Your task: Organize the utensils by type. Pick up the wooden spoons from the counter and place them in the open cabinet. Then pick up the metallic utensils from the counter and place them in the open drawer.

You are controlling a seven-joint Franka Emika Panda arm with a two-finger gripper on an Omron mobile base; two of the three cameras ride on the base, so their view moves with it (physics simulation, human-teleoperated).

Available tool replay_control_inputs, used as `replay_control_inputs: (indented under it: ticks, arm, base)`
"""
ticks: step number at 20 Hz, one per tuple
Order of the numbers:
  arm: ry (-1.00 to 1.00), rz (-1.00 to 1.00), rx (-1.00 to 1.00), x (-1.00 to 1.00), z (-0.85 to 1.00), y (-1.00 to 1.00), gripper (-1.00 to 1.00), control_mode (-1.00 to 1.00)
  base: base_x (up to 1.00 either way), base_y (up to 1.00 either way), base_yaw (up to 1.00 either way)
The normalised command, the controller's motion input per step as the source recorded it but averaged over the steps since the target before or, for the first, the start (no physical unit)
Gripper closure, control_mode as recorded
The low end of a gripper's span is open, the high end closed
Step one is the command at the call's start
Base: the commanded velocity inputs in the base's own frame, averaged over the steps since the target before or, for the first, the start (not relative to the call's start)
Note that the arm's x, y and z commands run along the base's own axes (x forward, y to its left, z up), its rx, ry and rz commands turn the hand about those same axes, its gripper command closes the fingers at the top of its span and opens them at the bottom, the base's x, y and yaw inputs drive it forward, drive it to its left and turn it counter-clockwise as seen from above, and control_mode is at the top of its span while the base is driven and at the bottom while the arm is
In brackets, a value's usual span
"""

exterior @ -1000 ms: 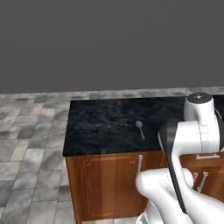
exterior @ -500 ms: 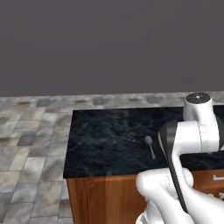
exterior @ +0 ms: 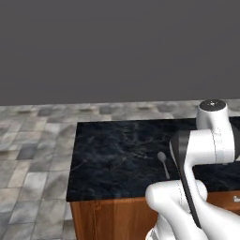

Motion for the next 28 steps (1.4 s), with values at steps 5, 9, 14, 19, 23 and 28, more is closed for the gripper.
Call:
replay_control_inputs:
  ticks: [5,9,14,19,23,28]
  arm:
    - [0.0,0.0,0.0,0.0,0.0,0.0,-1.0,1.0]
    - [0.0,0.0,0.0,0.0,0.0,0.0,-1.0,1.0]
    - [0.0,0.0,0.0,0.0,0.0,0.0,-1.0,1.0]
    - [-0.01,0.01,0.02,0.0,0.0,0.0,-1.0,-1.0]
    - [-0.01,0.07,0.21,0.04,0.05,0.0,-1.0,-1.0]
    - [-0.01,0.16,0.26,0.36,-0.01,0.07,-1.0,-1.0]
  base:
    - [0.25,0.0,0.0]
    - [0.0,0.0,0.0]
    - [0.0,0.0,0.0]
    - [0.0,0.0,0.04]
    - [0.0,0.0,0.0]
    - [0.0,0.0,0.0]
